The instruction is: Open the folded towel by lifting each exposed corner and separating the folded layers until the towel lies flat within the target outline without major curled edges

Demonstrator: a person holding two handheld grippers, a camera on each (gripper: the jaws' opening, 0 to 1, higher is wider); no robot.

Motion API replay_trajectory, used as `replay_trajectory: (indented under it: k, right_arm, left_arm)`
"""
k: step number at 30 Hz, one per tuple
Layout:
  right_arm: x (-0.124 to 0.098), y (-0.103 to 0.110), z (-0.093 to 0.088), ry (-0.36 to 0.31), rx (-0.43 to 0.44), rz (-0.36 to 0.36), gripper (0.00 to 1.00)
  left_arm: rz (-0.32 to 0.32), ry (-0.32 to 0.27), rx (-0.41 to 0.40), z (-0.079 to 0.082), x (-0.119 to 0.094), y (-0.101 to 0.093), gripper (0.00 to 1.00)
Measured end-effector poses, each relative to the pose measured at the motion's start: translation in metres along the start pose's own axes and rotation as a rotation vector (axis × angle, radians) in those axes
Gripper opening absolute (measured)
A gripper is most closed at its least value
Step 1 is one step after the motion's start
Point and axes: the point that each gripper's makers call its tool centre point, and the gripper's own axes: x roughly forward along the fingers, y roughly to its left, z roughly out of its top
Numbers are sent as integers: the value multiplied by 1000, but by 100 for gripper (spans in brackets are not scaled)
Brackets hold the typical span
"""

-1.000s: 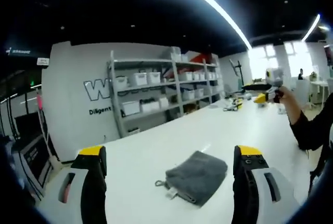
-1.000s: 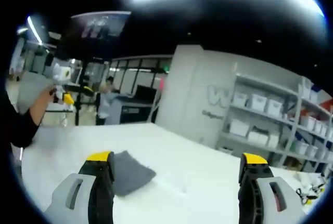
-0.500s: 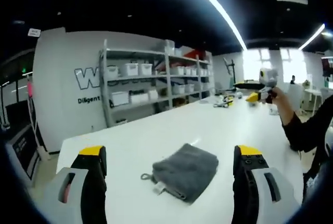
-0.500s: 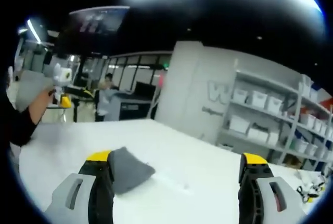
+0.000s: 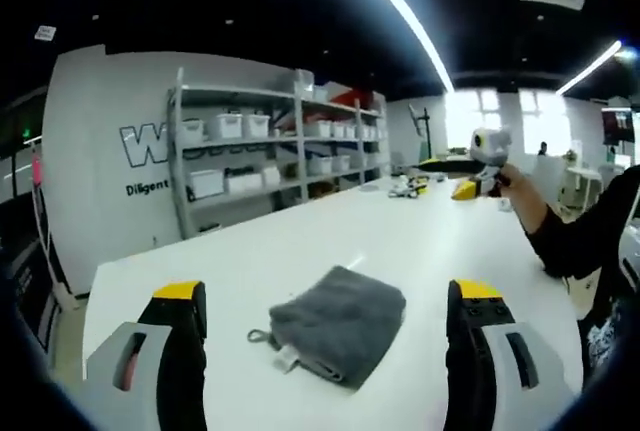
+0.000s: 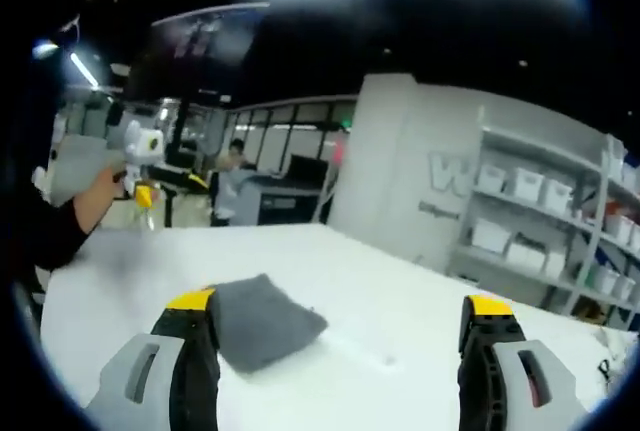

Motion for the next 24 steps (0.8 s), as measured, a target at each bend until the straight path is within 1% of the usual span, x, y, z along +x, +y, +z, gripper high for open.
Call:
replay_trajectory:
  k: [1, 2, 3, 4, 5, 6, 7, 11, 13, 14, 15, 17, 18, 19, 20, 21, 24]
  right_arm:
    - [3, 1, -2, -4, 5, 8, 100]
    - [7, 5, -3, -16, -9, 20, 100]
    - [10, 10, -2, -31, -62, 44, 100]
    - [12, 22, -3, -31, -106, 83, 100]
    - [13, 28, -5, -23, -107, 104, 100]
    - [14, 36, -5, -25, -98, 128, 100]
    - [15, 38, -5, -24, -93, 133, 100]
    - [20, 39, -12, 2, -72, 138, 100]
    - [23, 33, -25, 49, -7, 119, 100]
    - [25, 31, -32, 83, 23, 117, 100]
    - [28, 29, -30, 61, 15, 119, 100]
    - [32, 27, -33, 48, 34, 110, 100]
    - [34, 27, -38, 68, 71, 106, 100]
    - [35, 28, -42, 81, 85, 108, 100]
    - [37, 29, -46, 93, 82, 114, 100]
    - [39, 30, -49, 98, 75, 118, 100]
    - [44, 33, -55, 113, 67, 125, 99]
  left_arm:
    - [-24, -1, -5, -4, 2, -2, 97]
    - [-72, 1, -4, -9, 3, -7, 95]
    - [-110, -2, -24, -12, 3, -12, 95]
    - [-152, -16, -42, -13, 4, -18, 96]
    - [-165, -22, -41, -14, 4, -19, 98]
    - [-164, -24, -30, -15, 4, -19, 99]
    - [-166, -19, -22, -17, 4, -19, 100]
    - [-137, 22, -8, -28, 7, -13, 100]
    - [-122, 50, -13, -38, 11, -6, 100]
    - [-125, 68, -25, -43, 12, -5, 100]
    - [-133, 94, -46, -51, 13, -6, 100]
    - [-128, 103, -54, -55, 16, -3, 99]
    - [-122, 113, -62, -59, 18, -1, 99]
    - [-120, 117, -65, -60, 18, 0, 98]
    - [-114, 141, -75, -67, 21, 2, 98]
    - [-111, 153, -75, -70, 22, 3, 98]
    - [-94, 161, -78, -74, 23, 7, 96]
